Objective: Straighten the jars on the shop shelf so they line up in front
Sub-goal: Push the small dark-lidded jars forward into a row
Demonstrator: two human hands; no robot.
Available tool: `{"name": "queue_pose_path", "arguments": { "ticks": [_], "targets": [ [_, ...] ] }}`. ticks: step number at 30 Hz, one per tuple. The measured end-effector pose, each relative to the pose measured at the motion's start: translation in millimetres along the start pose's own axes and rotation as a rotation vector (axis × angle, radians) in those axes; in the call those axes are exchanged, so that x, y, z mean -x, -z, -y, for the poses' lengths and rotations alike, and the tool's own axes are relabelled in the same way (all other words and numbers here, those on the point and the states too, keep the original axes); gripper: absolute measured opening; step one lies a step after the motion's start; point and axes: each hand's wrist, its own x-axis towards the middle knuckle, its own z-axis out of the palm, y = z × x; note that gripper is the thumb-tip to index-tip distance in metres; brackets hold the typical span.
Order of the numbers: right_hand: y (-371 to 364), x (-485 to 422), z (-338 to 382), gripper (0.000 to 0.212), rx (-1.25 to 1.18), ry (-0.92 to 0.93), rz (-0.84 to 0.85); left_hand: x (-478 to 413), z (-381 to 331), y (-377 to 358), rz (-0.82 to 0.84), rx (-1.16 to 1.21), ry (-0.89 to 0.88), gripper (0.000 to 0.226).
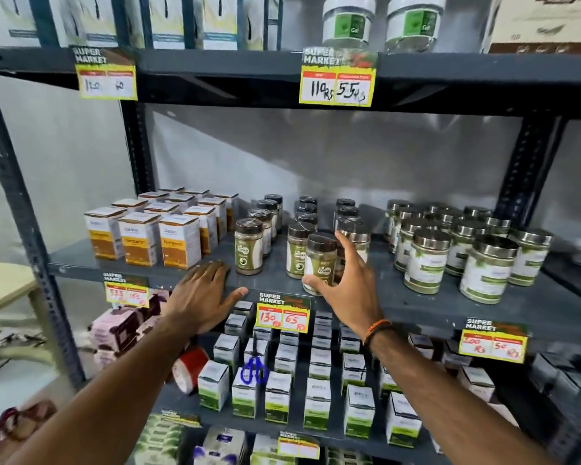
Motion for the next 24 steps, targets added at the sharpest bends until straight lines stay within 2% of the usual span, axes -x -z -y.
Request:
{"name": "queue_pose_path", "arguments": {
  "ticks": [4,7,10,14,16,21,24],
  "targets": [
    [-1.7,6.8,-3.1,0.112,-0.032,-0.038,-0.012,-0.8,1.5,-4.2,0.003,-0.001,0.002,0.100],
    [5.6,13.7,-3.2,0.109,0.004,-0.031,-0.013,-1.2,1.4,-5.4,0.002,-0.001,0.003,0.100],
    [21.1,18.0,-2.6,0.093,0.062,0.020,-0.109,-1.2,1.9,-7.2,-0.002,-0.004,0.003,0.098],
    [39.6,4.1,-11.6,0.069,0.022,0.088,-0.239,-0.4,1.4,-8.3,-0.008,-0.007,0.004,0.096],
    [43.6,-8.0,-17.8,0.073,0.060,0.078,-0.227,0.1,1.1,-7.8,-0.015,-0.003,0.005,0.095],
    [39.8,-26.7,-30.4,0.098,0.133,0.001,-0.022,0.4,-0.2,-7.4,-0.016,-0.007,0.010,0.094],
    [35.4,-30.0,-35.7,0.105,0.145,-0.022,0.046,0.1,1.1,-8.9,-0.027,-0.003,0.011,0.095]
  ]
}}
